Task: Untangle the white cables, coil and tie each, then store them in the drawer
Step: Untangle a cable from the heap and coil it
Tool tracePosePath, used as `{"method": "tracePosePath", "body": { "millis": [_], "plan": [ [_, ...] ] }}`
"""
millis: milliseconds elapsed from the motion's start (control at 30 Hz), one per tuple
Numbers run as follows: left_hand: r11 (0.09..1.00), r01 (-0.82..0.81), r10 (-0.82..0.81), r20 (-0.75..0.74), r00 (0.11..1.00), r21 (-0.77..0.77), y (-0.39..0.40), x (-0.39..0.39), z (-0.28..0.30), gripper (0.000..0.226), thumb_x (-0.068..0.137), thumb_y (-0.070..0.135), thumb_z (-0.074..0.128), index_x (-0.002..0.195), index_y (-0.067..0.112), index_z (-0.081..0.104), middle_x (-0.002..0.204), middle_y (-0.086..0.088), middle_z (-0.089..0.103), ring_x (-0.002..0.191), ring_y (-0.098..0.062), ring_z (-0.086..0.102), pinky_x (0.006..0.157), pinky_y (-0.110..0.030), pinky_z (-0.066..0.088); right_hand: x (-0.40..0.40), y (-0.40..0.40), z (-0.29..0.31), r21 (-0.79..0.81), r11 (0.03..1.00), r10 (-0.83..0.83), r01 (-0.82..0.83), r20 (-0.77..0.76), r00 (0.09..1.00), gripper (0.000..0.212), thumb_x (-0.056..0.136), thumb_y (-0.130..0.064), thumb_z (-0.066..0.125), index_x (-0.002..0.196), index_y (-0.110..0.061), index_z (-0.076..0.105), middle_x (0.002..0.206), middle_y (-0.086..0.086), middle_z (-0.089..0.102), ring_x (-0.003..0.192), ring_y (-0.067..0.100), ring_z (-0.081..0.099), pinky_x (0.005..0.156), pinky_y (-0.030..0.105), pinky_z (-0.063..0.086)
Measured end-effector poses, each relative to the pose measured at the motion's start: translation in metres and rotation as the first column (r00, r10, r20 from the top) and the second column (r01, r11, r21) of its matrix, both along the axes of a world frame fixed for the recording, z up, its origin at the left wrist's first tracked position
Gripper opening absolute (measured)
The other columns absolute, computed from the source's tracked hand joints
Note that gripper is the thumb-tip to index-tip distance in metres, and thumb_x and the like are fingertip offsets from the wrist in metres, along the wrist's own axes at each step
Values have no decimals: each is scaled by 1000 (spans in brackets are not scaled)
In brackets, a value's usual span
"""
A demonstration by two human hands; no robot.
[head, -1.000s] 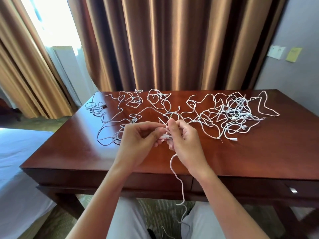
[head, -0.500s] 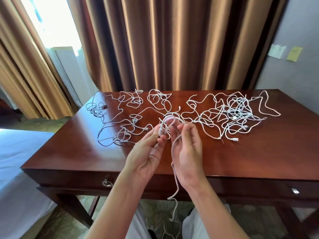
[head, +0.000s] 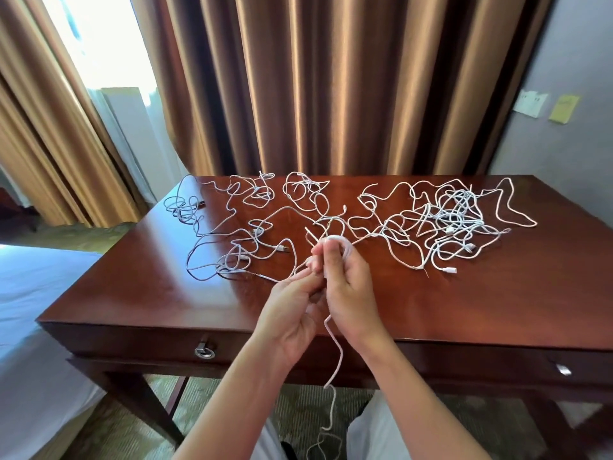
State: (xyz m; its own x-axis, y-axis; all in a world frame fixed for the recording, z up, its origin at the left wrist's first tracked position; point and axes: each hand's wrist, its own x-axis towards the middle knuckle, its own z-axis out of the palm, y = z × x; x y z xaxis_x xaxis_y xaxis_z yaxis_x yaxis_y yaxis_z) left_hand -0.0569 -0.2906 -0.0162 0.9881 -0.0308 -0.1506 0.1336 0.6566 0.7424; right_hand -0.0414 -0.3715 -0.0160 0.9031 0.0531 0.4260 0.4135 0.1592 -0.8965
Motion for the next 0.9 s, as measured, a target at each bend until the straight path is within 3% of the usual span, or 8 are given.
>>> {"method": "tracePosePath", "body": {
  "millis": [100, 200, 267, 333, 400, 567, 767, 900],
  "plan": [
    [951, 55, -69, 35, 997, 306, -3, -7, -3, 15, 100, 17, 57, 103, 8, 68, 87, -10, 67, 70, -15, 64, 67, -26, 52, 4, -5, 12, 78, 997, 15, -6, -115, 993, 33, 110, -31, 36, 82, -17, 49, 62, -6, 44, 70, 18, 52, 70, 27, 49],
    [781, 160, -254, 73, 964, 604, 1, -13, -11, 43, 99, 46, 50, 106, 4, 60, 78, -8, 67, 66, -18, 61, 71, -34, 51, 13, -14, 21, 209, 976, 110, -57, -251, 962, 32, 110, -29, 33, 86, -15, 46, 57, -7, 39, 56, 10, 50, 68, 22, 50],
    [535, 2, -321, 202, 925, 845, 10, -13, -19, 41, 101, 49, 48, 90, 14, 66, 68, -3, 63, 62, -9, 53, 63, -31, 46, 19, -24, 23, 252, 961, 190, -111, -316, 930, 30, 111, -27, 31, 88, -14, 45, 56, -8, 37, 47, 7, 38, 63, 24, 49],
    [302, -252, -341, 351, 872, 919, 24, -9, -24, 29, 99, 40, 53, 88, 21, 72, 71, 0, 64, 64, -2, 52, 63, -25, 43, 24, -36, 20, 151, 971, 228, -184, -366, 902, 29, 111, -25, 31, 91, -13, 46, 56, -8, 36, 46, 6, 31, 60, 24, 46],
    [211, -384, -400, 437, 806, 899, 38, -7, -19, 23, 95, 32, 58, 96, 20, 77, 77, 6, 60, 70, -5, 55, 66, -14, 38, 24, -48, 16, -13, 957, 259, -291, -420, 870, 27, 111, -28, 33, 95, -13, 49, 58, -8, 36, 50, 6, 32, 61, 24, 46],
    [259, -531, -513, 581, 632, 807, 44, -6, 6, 9, 89, 21, 74, 98, 23, 74, 83, 13, 52, 73, -3, 53, 67, -10, 37, 13, -59, 15, -206, 829, 370, -520, -496, 786, 47, 94, -58, 44, 95, -12, 51, 62, -4, 30, 53, 9, 30, 60, 23, 48],
    [351, -565, -439, 664, 606, 747, 43, 0, 10, 60, 79, 30, 81, 134, 25, 58, 105, 7, 53, 83, -15, 54, 67, -28, 49, 0, -62, 23, -136, 738, 477, -661, -587, 654, 62, 97, -63, 29, 80, -8, 52, 56, -2, 40, 49, 8, 30, 44, 18, 25],
    [391, -501, -470, 636, 613, 772, 37, -2, 9, 70, 82, 11, 78, 144, 25, 49, 102, 30, 54, 77, 0, 50, 68, -13, 43, -3, -62, 24, -89, 728, 503, -680, -604, 618, 64, 93, -71, 22, 66, -17, 45, 53, 4, 43, 44, 9, 30, 41, 18, 22]
  ]
}}
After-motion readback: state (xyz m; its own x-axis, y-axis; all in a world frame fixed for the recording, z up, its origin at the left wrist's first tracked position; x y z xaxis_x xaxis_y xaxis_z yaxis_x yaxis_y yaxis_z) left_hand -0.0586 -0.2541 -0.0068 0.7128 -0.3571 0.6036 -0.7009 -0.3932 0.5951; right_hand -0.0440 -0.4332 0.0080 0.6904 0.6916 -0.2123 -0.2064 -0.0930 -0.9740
